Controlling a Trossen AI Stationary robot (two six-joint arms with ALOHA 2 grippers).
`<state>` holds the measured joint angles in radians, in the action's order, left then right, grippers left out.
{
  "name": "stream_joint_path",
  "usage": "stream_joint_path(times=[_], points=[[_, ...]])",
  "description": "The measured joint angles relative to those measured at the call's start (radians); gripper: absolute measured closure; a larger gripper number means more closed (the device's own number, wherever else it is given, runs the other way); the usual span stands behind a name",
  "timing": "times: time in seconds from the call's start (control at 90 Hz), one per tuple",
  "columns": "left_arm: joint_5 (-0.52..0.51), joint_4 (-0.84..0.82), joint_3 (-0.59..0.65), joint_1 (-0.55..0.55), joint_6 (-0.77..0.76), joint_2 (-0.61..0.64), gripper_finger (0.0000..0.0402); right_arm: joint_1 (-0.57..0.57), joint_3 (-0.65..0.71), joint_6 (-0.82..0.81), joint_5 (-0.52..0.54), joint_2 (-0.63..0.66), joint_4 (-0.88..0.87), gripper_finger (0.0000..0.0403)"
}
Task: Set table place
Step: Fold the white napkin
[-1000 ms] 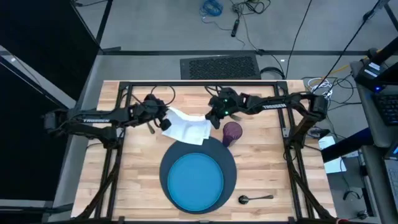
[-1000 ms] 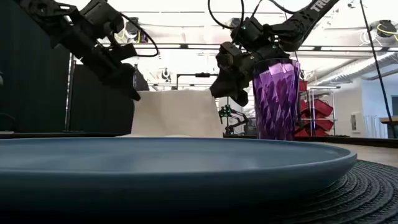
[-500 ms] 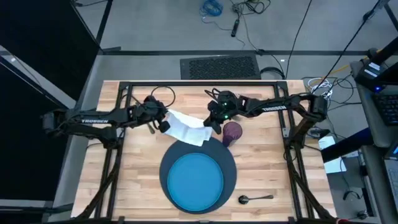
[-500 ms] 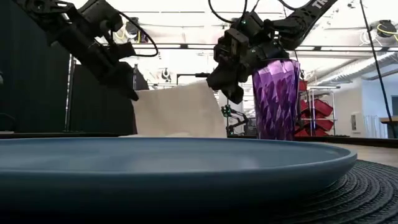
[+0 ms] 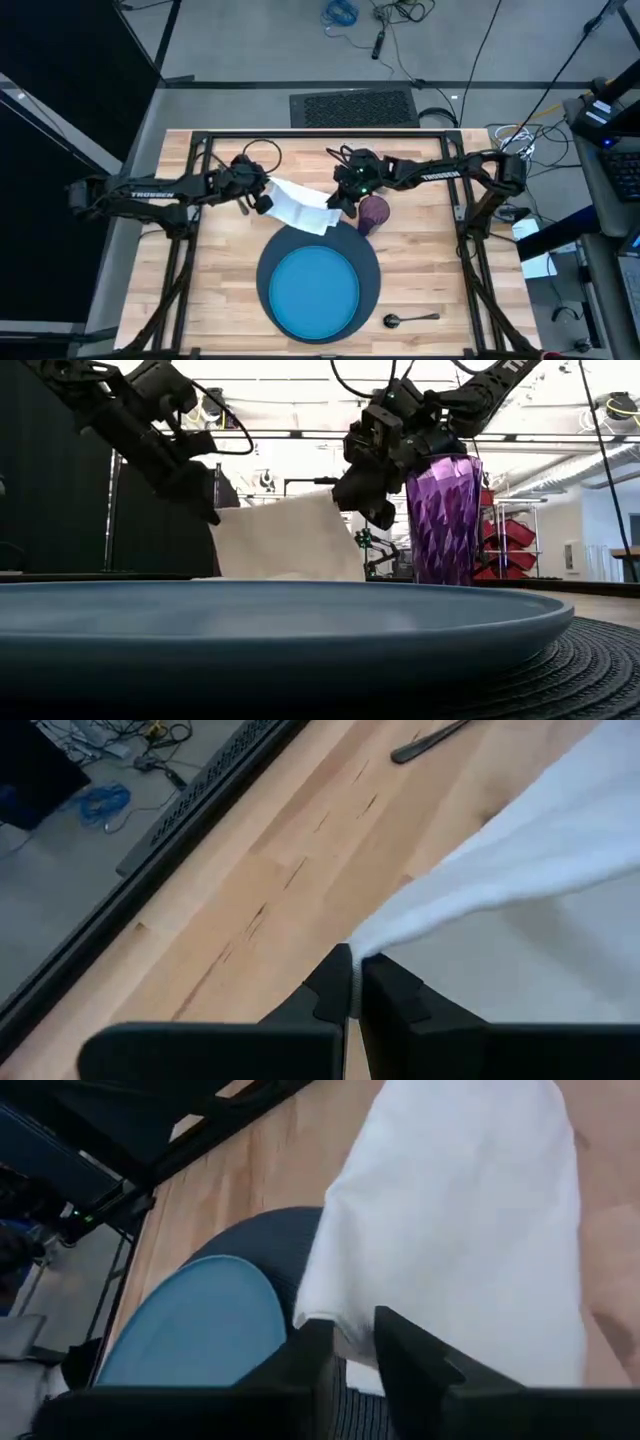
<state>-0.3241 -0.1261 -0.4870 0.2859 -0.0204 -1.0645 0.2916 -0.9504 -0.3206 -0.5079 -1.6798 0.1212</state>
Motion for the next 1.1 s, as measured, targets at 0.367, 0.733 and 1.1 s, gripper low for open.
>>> stream_joint_path(times=[0.367, 0.733, 1.1], points=[[0.027, -0.036, 0.0, 0.0, -0.007, 0.0, 0.0402, 0.008, -0.025, 0.052, -0.055, 0.0, 0.0, 0.0242], [0.13, -0.068, 0.0, -0.062, -0.097, -0.025, 0.0402, 0.06, -0.147, 0.069, -0.045, 0.0, -0.038, 0.0245], [0.131, -0.209, 0.0, -0.06, -0.069, -0.055, 0.0401, 0.063, -0.184, 0.08, -0.045, 0.0, -0.144, 0.0245]])
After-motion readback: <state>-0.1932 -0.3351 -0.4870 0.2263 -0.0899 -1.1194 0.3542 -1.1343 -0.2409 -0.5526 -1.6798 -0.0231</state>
